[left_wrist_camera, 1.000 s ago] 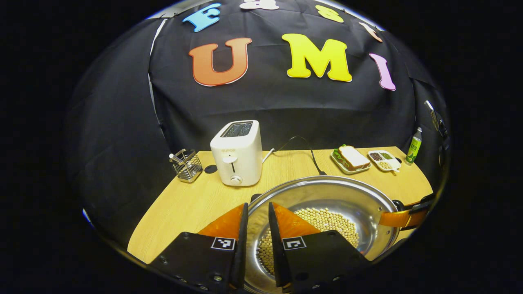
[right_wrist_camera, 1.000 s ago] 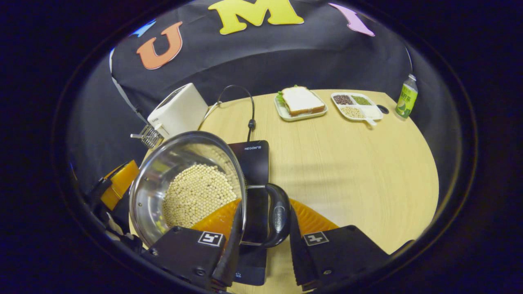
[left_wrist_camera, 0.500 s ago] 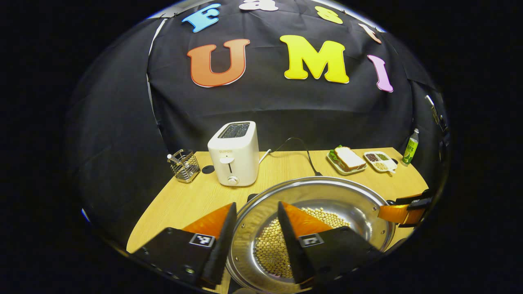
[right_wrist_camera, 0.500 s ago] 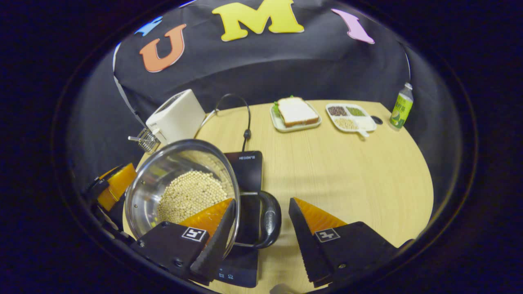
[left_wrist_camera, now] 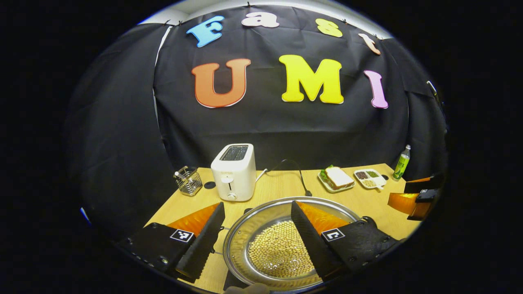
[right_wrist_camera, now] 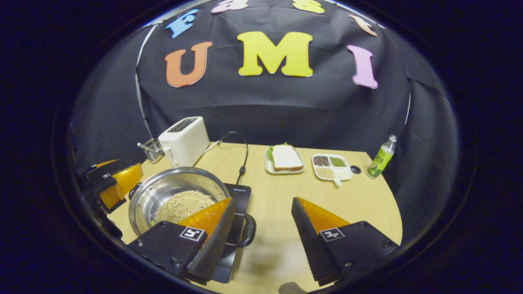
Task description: First push the handle of the pot to place it horizontally, then grasp the pot with both hands and set it on the induction cooktop.
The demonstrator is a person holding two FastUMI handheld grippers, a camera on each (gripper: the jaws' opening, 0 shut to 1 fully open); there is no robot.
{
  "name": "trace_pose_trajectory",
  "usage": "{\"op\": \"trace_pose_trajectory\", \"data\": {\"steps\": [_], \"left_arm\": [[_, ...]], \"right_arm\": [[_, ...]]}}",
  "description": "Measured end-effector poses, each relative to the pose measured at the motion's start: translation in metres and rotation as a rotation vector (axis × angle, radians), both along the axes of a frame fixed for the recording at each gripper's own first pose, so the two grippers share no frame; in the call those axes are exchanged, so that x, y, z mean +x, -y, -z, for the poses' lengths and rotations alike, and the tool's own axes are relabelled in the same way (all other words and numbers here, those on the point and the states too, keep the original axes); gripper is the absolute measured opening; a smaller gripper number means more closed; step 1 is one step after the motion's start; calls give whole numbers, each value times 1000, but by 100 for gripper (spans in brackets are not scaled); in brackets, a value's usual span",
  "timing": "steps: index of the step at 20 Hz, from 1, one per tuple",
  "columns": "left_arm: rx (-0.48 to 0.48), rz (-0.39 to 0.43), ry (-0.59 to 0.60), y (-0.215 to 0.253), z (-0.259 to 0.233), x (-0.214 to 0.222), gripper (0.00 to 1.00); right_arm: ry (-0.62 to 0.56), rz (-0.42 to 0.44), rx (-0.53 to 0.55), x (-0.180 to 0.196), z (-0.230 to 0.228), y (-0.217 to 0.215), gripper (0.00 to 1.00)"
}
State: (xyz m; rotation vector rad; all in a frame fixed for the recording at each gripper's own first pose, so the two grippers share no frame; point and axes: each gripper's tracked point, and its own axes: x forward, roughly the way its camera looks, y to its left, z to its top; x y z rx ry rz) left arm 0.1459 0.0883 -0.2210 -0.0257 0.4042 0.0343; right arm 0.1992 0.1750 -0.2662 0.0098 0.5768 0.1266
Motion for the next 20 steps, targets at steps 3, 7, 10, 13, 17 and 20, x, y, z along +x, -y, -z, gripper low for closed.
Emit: {"op": "trace_pose_trajectory", "data": {"steps": [3, 7, 10, 13, 17, 20], "left_arm": [[10, 8, 56, 5, -40, -16, 98], [26, 30, 157, 18, -95, -41, 97], [27, 45, 214, 30, -132, -64, 97], [-2, 48, 239, 44, -157, -88, 97], [-26, 58, 281, 62, -191, -114, 97], [-29, 67, 305, 76, -211, -127, 97]], "right_arm": [[59, 16, -1, -14, -35, 21, 88], [168, 24, -11, -40, -91, 47, 92], [258, 33, -24, -63, -134, 65, 99], [335, 41, -26, -88, -176, 81, 99], [415, 72, -15, -120, -217, 105, 100], [438, 115, 23, -140, -235, 127, 100]]}}
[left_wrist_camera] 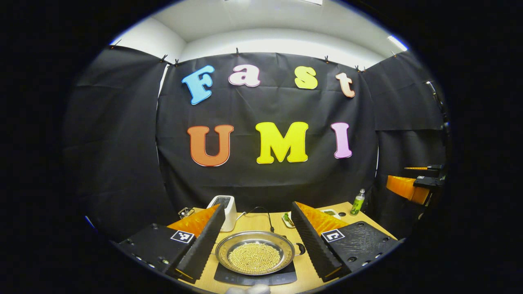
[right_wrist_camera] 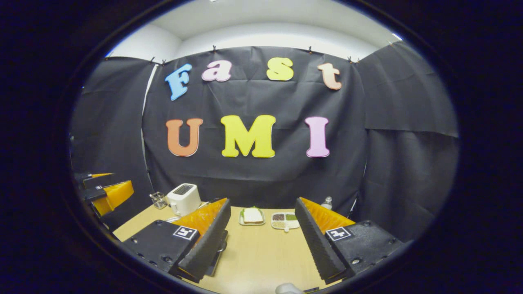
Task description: First push the handle of the pot to place it horizontally, then grasp the pot with both hands and set it on the induction cooktop.
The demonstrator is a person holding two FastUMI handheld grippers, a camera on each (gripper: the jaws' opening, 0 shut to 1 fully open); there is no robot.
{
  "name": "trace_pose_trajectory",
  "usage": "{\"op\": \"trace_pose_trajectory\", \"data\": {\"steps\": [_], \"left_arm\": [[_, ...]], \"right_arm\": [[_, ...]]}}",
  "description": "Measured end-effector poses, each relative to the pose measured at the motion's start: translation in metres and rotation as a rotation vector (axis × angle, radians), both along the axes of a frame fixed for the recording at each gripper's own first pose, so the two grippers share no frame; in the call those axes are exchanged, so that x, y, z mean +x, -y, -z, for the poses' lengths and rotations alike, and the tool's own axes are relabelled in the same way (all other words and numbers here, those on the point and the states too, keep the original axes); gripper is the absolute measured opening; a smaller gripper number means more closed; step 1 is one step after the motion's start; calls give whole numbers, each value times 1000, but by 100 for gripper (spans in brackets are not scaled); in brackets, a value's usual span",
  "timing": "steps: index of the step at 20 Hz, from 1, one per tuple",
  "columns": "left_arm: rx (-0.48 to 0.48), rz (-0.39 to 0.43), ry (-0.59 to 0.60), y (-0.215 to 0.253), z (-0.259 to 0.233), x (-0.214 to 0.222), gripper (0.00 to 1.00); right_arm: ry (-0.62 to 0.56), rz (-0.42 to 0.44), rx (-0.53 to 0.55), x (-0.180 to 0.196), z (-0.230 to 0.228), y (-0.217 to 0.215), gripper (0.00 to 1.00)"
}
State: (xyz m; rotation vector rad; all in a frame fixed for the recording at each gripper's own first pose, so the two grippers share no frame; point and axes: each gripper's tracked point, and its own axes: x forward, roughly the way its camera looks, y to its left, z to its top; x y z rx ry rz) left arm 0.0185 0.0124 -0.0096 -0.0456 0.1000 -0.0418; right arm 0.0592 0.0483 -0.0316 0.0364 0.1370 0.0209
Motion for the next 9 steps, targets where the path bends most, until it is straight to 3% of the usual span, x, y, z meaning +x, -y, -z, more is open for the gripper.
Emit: {"op": "trace_pose_trajectory", "data": {"steps": [9], "left_arm": [[4, 11, 58, 23, -33, -21, 97]], "right_arm": [[64, 59, 8, -39, -33, 51, 99]]}}
